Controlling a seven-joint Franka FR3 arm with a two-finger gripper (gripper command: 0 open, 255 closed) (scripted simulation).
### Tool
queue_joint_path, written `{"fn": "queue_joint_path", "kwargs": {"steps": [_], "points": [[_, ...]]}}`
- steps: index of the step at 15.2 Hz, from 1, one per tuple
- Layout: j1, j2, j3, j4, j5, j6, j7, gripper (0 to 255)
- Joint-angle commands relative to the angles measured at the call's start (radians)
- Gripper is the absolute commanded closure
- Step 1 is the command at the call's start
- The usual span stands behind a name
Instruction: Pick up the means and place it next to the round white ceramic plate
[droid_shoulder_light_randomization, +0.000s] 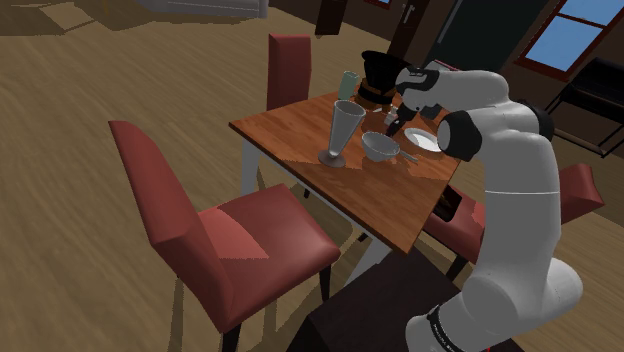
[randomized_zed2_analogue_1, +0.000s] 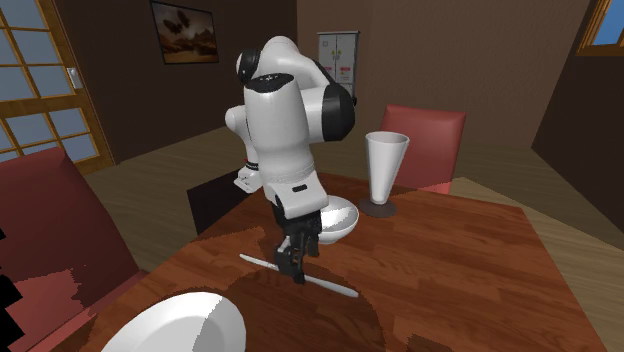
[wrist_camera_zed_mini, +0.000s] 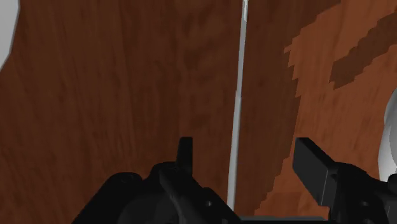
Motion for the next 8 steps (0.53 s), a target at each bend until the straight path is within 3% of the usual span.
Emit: {"fn": "queue_joint_path", "kwargs": {"steps": [1,4,8], "points": [[0.0,0.0,0.0,0.0,0.0,0.0,0.0,0],[0.0,0.0,0.0,0.0,0.0,0.0,0.0,0],[-0.013,-0.038,-0.015,0.063,-0.021,-0.097,0.017,0]]}}
